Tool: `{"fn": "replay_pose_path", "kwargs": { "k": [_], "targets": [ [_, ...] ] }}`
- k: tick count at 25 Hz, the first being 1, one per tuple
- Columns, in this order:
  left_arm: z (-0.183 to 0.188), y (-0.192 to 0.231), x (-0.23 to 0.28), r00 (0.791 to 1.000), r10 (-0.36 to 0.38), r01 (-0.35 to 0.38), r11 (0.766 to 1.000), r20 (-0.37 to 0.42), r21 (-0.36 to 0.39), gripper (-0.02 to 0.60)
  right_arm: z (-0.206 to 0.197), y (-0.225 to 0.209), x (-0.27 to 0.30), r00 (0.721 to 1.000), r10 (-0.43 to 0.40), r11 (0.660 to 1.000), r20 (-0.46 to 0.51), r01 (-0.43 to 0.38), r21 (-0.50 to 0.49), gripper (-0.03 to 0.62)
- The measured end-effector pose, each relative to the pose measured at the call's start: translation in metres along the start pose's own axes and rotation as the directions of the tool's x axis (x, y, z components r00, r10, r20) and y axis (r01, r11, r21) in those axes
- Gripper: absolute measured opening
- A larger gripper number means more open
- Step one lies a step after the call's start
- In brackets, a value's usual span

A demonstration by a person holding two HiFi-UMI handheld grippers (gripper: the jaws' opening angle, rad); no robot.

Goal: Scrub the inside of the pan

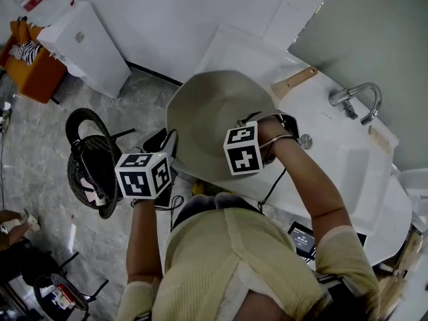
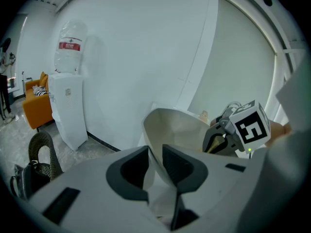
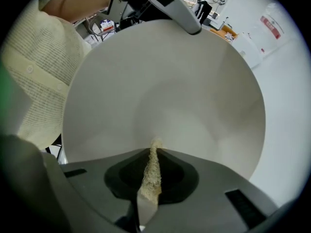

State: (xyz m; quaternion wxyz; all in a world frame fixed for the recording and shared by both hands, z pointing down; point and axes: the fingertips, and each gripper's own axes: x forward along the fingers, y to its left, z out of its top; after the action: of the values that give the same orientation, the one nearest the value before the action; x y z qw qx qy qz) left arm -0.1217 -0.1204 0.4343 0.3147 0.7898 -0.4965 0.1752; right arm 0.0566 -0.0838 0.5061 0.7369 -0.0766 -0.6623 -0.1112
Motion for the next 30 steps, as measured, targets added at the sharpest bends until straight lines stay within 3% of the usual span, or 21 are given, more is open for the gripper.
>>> {"fn": "replay_pose_path", "kwargs": {
  "k": [5, 12, 30],
  "targets": [
    [0.0, 0.0, 0.0, 1.0, -0.001, 0.001, 1.0, -0.001, 0.001, 0.14, -0.012, -0.021, 0.003, 0.994, -0.091, 0.995, -0.054, 0.093, 0.043, 0.053],
    [-0.001, 0.001, -0.001, 1.0, -0.006, 0.006, 1.0, -0.003, -0.001, 0.14, -0.019, -0.038, 0.007, 0.984, -0.156, 0.984, -0.09, 0.163, 0.075, 0.054],
    [0.0, 0.0, 0.0, 1.0, -0.024, 0.024, 1.0, -0.012, 0.003, 0.14, -0.009, -0.094, 0.008, 0.937, -0.345, 0.914, -0.06, 0.35, 0.205, 0.054]
  ]
}}
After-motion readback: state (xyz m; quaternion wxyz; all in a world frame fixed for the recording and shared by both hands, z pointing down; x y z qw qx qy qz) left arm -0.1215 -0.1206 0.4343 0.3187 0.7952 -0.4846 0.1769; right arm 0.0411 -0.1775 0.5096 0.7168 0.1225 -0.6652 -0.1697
